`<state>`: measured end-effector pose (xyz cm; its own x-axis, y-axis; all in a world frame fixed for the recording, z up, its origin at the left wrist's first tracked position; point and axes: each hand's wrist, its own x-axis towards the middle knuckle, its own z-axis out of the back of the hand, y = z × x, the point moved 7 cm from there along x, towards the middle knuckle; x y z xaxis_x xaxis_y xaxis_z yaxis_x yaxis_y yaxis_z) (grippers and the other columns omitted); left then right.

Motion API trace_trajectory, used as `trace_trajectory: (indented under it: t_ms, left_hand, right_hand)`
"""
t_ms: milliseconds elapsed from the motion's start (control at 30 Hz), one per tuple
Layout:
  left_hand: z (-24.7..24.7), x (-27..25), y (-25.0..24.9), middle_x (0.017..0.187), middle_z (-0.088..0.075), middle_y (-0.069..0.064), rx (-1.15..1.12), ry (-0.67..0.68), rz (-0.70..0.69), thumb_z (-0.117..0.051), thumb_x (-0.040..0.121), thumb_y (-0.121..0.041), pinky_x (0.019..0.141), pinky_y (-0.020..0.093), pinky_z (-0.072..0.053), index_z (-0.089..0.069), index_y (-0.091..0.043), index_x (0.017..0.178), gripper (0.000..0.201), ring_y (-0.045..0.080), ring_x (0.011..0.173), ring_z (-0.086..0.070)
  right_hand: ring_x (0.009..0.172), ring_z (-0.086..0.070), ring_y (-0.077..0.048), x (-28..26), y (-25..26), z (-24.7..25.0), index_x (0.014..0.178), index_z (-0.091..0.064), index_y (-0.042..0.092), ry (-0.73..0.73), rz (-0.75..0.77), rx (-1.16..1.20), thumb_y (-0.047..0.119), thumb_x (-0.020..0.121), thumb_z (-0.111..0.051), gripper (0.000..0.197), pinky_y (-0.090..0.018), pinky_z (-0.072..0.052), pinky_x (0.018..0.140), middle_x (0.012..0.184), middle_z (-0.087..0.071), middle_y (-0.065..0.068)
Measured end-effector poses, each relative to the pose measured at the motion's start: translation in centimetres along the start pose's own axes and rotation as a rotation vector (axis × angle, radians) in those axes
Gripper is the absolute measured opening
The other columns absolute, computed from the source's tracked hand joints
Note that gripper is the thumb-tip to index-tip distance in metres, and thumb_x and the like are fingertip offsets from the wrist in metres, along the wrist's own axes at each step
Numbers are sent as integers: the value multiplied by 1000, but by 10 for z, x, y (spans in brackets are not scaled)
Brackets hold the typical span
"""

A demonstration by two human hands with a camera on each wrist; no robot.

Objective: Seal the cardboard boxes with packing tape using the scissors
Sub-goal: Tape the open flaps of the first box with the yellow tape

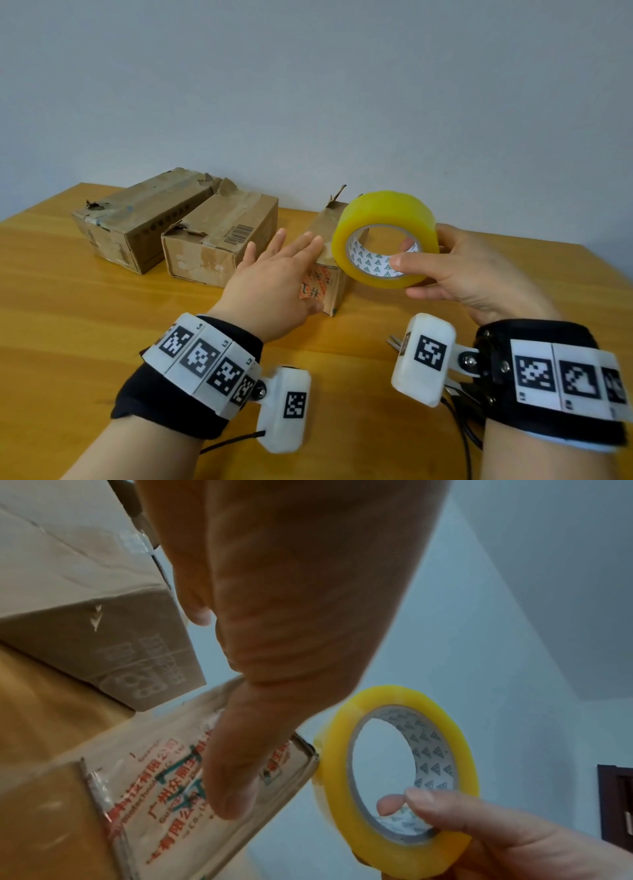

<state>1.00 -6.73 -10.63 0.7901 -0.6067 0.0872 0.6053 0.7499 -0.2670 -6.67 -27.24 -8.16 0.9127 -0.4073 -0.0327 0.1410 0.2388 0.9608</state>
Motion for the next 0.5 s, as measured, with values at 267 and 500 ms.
trace_trajectory:
  t_ms: [267,500]
  left_hand:
    - [3,-2,0,162,2,-22,103,-5,15,-58,90,-55,120,58,4,-3,-43,154,86,17,151,10]
    - [2,-2,2,162,4,-23,99,30,26,-58,90,-56,118,63,2,-4,-45,154,84,19,151,10]
  right_hand:
    - [81,-76,-16,-1,3,2,101,-70,16,0,24,-18,11,77,-84,28,-29,-62,65,93,-75,-5]
    - [81,-75,-16,-5,-5,21,101,-71,19,-31,3,-66,9,76,-84,30,-28,-62,64,97,-73,-5]
